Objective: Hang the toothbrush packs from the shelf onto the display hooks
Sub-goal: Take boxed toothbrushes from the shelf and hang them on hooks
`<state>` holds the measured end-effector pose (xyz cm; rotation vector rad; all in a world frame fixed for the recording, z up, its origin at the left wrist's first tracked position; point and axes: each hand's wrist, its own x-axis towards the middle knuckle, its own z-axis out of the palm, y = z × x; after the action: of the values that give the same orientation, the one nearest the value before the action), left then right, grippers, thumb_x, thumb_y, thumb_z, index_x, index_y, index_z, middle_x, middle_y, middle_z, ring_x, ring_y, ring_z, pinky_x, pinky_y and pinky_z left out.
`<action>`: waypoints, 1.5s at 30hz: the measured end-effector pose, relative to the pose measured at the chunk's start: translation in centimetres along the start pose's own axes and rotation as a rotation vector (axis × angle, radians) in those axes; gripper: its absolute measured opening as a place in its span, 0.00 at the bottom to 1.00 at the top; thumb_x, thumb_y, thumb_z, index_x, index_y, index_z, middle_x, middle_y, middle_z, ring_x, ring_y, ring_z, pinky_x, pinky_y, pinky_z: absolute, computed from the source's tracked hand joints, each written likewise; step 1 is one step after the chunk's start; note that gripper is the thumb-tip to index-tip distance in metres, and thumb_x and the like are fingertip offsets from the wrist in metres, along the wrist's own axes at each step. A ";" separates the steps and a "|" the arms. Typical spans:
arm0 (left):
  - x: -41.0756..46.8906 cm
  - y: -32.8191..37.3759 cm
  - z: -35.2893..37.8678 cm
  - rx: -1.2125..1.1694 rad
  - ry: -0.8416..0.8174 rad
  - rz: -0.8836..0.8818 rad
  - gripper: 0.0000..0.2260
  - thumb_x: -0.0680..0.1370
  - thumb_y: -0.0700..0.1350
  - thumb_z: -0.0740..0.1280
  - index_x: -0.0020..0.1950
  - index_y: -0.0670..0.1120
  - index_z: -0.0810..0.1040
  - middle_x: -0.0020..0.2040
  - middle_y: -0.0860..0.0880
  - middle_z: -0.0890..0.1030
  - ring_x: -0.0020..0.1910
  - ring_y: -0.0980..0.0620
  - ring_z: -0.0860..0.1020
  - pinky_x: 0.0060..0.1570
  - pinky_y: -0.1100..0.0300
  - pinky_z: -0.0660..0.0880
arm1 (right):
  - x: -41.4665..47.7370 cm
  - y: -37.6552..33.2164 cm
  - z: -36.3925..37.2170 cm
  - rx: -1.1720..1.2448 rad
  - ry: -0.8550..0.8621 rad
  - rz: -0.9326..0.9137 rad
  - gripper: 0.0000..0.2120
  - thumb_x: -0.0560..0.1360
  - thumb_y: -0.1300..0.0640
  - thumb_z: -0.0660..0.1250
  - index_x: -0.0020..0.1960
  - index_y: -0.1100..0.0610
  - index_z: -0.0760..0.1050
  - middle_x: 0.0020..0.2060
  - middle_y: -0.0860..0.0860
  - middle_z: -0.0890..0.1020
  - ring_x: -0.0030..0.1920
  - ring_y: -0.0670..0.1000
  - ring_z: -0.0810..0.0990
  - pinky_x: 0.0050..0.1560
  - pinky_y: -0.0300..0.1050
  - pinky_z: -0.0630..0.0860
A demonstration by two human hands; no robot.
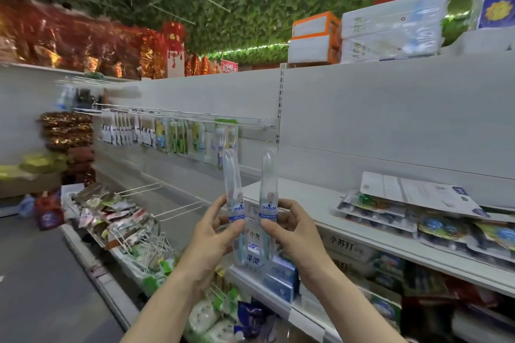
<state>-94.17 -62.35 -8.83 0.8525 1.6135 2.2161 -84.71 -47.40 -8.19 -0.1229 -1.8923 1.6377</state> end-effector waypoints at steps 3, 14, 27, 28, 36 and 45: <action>4.7 -0.3 -2.6 0.009 0.019 0.004 0.28 0.75 0.37 0.71 0.71 0.57 0.71 0.56 0.42 0.82 0.52 0.45 0.84 0.44 0.53 0.80 | 4.5 1.4 2.2 0.012 -0.010 -0.007 0.16 0.74 0.57 0.75 0.60 0.49 0.77 0.49 0.52 0.86 0.51 0.52 0.85 0.56 0.51 0.81; 18.5 -1.2 -11.5 0.058 0.027 -0.026 0.21 0.75 0.37 0.72 0.64 0.54 0.74 0.51 0.51 0.85 0.53 0.45 0.83 0.56 0.42 0.77 | 18.1 5.5 9.4 0.007 0.010 -0.009 0.17 0.76 0.60 0.73 0.63 0.53 0.77 0.50 0.54 0.86 0.54 0.55 0.84 0.57 0.53 0.81; 31.4 -3.2 -24.3 0.054 -0.237 -0.114 0.17 0.74 0.40 0.74 0.60 0.51 0.77 0.53 0.49 0.84 0.53 0.48 0.83 0.49 0.51 0.79 | 26.1 9.5 21.7 -0.127 0.346 -0.003 0.15 0.73 0.60 0.76 0.59 0.52 0.80 0.50 0.48 0.86 0.53 0.48 0.84 0.53 0.42 0.79; 32.2 -3.2 -25.2 0.040 -0.249 -0.124 0.17 0.74 0.39 0.74 0.60 0.51 0.77 0.53 0.49 0.85 0.53 0.48 0.83 0.48 0.51 0.78 | 26.7 9.7 22.6 -0.141 0.369 -0.010 0.15 0.73 0.59 0.76 0.58 0.52 0.80 0.50 0.48 0.86 0.54 0.49 0.84 0.54 0.43 0.79; 36.3 -3.4 -30.3 -0.022 -0.343 -0.193 0.18 0.74 0.36 0.73 0.61 0.47 0.75 0.48 0.46 0.87 0.52 0.46 0.84 0.59 0.43 0.76 | 31.0 11.0 28.4 -0.139 0.441 -0.024 0.10 0.75 0.60 0.74 0.55 0.55 0.81 0.45 0.50 0.86 0.46 0.46 0.83 0.45 0.36 0.77; 41.2 -3.9 -34.0 -0.051 -0.304 -0.189 0.17 0.75 0.38 0.72 0.61 0.48 0.75 0.49 0.47 0.86 0.52 0.47 0.84 0.60 0.42 0.77 | 36.7 13.6 30.9 -0.103 0.428 -0.047 0.08 0.78 0.53 0.69 0.56 0.53 0.82 0.46 0.50 0.86 0.46 0.45 0.83 0.46 0.34 0.77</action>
<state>-147.63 -65.32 -7.14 0.9293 1.4244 1.8864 -134.06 -54.24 -7.39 -0.4322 -1.6333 1.3525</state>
